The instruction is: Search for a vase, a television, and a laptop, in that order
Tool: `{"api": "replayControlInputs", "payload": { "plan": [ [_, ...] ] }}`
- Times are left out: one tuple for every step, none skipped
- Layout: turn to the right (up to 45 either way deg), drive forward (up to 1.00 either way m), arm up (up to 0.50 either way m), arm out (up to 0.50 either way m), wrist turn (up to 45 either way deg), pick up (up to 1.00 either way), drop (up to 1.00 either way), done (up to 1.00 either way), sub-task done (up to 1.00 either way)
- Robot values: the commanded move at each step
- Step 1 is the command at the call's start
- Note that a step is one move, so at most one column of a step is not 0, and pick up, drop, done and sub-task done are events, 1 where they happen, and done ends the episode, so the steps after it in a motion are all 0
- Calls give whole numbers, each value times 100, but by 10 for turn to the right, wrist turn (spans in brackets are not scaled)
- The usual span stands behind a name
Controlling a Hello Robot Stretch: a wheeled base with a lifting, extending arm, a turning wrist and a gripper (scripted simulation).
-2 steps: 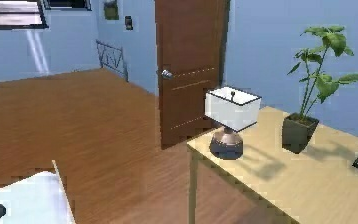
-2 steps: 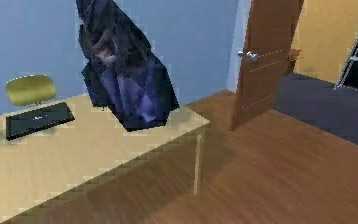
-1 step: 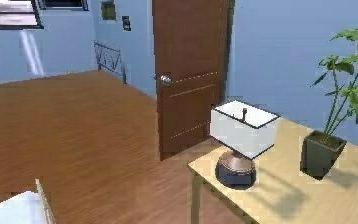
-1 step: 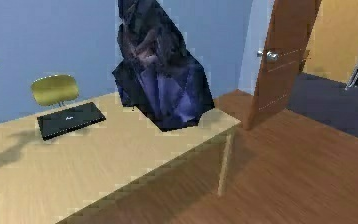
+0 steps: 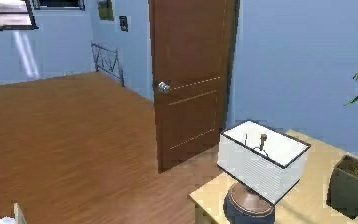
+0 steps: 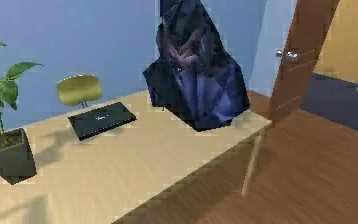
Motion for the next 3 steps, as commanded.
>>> {"api": "replayControlInputs", "payload": {
  "plan": [
    [-450, 0, 0, 0, 0, 0, 0, 0, 0],
    [-450, 0, 0, 0, 0, 0, 0, 0, 0],
    [-450, 0, 0, 0, 0, 0, 0, 0, 0]
  ]
}}
